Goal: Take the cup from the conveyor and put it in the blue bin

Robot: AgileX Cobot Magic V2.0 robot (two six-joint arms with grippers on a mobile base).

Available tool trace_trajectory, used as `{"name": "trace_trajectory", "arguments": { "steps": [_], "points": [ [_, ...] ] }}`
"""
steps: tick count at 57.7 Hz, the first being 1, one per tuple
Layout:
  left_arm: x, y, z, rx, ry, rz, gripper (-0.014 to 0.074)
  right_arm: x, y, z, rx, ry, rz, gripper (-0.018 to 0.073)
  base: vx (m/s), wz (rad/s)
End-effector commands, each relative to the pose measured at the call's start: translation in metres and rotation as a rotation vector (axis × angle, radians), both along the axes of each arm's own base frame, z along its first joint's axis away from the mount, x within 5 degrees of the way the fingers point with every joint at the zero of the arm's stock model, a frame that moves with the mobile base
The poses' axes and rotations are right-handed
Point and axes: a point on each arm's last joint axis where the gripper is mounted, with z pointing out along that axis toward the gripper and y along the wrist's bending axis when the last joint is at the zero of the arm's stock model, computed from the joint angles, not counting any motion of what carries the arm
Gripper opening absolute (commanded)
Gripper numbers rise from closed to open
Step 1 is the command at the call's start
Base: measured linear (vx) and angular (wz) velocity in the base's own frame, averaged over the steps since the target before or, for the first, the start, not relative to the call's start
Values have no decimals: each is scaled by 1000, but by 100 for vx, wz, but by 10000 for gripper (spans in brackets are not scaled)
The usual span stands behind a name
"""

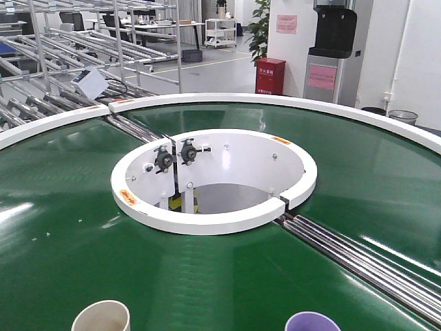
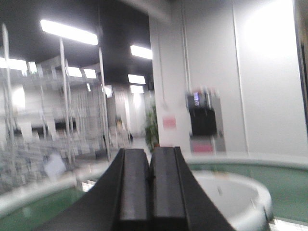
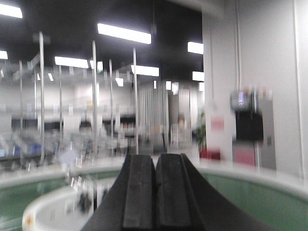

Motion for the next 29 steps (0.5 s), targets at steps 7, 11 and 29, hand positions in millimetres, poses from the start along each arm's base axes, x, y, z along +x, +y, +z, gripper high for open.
{"name": "trace_trajectory", "arguments": {
  "steps": [7,11,29],
  "points": [
    [5,-2,109,117,-56,57,-2,1,0,110,-53,-126,-36,-9,0,0],
    [30,-6,129,124,13,47,-2,19,3,129,-104,-76,-54,-9,0,0],
    [120,-23,126,161,227,32,-2,108,13,127,-195,114,-67,-9,0,0]
  ]
}}
